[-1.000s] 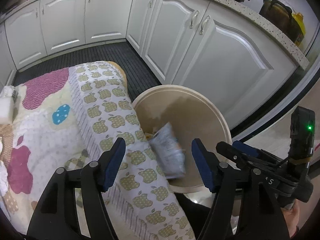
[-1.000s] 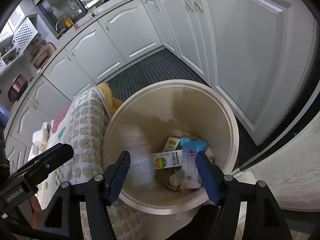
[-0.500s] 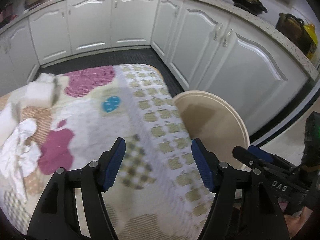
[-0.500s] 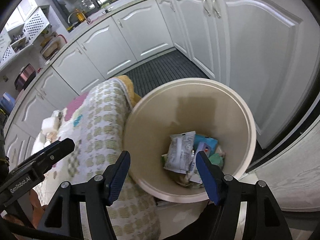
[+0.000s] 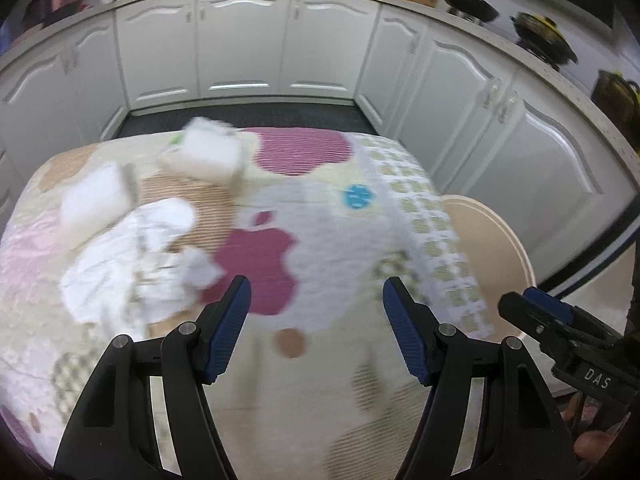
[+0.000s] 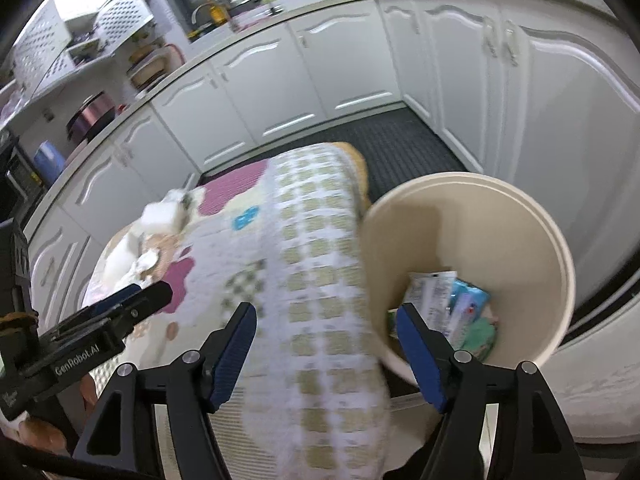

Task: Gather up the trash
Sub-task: 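Move both tools back over the table toward the white sponges and tissues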

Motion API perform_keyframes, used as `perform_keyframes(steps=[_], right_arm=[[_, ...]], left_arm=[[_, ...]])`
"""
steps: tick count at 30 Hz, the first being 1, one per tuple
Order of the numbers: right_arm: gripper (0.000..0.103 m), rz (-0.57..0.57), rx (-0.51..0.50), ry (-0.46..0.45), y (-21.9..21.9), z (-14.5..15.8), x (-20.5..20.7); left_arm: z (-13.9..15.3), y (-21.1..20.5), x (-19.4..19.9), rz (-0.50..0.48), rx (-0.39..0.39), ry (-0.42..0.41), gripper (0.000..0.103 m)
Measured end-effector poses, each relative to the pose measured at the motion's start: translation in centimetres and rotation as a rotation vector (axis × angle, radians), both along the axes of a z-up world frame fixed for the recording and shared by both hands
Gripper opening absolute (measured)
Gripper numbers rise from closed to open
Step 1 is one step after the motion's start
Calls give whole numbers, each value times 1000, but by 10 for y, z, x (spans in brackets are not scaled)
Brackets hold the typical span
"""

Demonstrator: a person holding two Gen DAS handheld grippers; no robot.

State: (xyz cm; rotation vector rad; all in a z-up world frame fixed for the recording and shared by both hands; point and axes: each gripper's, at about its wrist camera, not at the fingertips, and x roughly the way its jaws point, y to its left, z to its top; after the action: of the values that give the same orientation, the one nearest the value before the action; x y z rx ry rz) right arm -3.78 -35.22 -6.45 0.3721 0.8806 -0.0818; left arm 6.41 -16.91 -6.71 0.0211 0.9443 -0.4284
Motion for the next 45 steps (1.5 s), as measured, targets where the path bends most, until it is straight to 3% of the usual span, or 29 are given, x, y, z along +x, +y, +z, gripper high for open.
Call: perform_keyframes(steps=[10,17,24,34,41,44,45], right_arm=[[70,136,-4,9,62,-1,27],[73,185,-4,31,86,-7,43],[73,212,-20,72,103,-16,59],[74,239,-22,109,121,-26,86],[74,250,-9,119,129,-31,102],[74,263,-13,106,136,-28,109],[74,268,-15,101,137,-27,111]], left_arm=[[4,102,43,127,10,-6,73],[-3,142,81,75,52,5,74],[-16,143,107,-57,193,-40,74],[-29,134,141,-168,292,-51,74],[-31,137,155,-135,228,-16,74],[-28,140,150,-104,217,-28,65],[-26,141,147,-90,209,-33,58]])
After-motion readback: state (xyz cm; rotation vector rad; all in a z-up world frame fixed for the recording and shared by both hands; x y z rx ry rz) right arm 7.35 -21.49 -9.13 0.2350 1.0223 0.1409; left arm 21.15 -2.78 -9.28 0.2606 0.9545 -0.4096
